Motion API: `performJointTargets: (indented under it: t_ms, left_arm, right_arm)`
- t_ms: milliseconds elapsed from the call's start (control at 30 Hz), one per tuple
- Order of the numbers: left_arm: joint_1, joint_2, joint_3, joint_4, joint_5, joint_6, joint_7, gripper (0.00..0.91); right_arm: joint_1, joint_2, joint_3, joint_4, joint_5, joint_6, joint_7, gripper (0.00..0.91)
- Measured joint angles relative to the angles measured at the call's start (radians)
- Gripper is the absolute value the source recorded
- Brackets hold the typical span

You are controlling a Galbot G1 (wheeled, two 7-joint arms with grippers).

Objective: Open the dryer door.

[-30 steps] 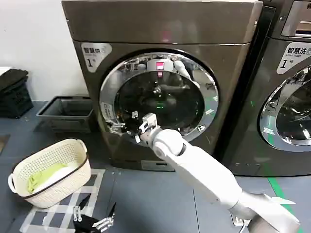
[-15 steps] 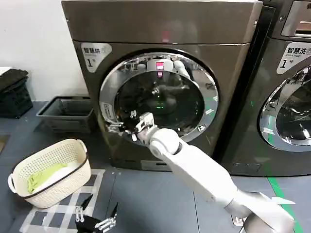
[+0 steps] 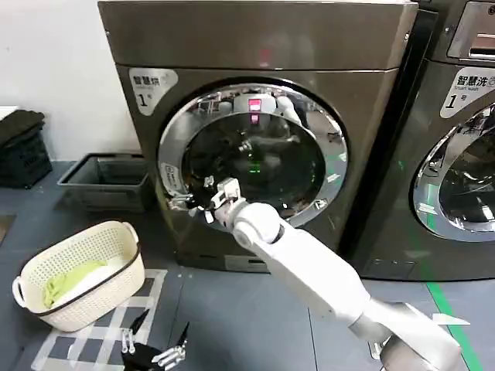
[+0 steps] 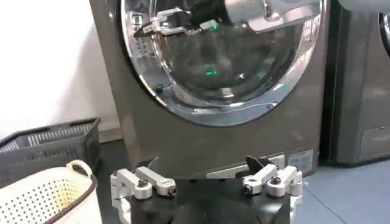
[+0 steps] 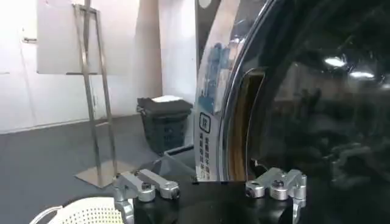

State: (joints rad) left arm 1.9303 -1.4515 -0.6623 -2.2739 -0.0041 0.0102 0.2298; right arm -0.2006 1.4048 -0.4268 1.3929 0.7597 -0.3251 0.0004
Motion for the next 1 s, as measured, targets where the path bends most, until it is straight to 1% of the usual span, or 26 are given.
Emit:
performJointTargets:
  t_ms: [267,1000]
  left_arm:
    - [0.003,-0.003,0.001,0.000,0.003,-0.001,0.000,0.907]
    - [0.004,-0.011,0.005,-0.002,0.004,-0.002,0.000,0.907]
  right_arm:
    - [0.009,0.013,-0.004,-0.019,-0.004,-0.001,-0.014,0.907]
    - [0.028,0.061,0.005,-0.102,-0.046,0.012,-0.062,0.907]
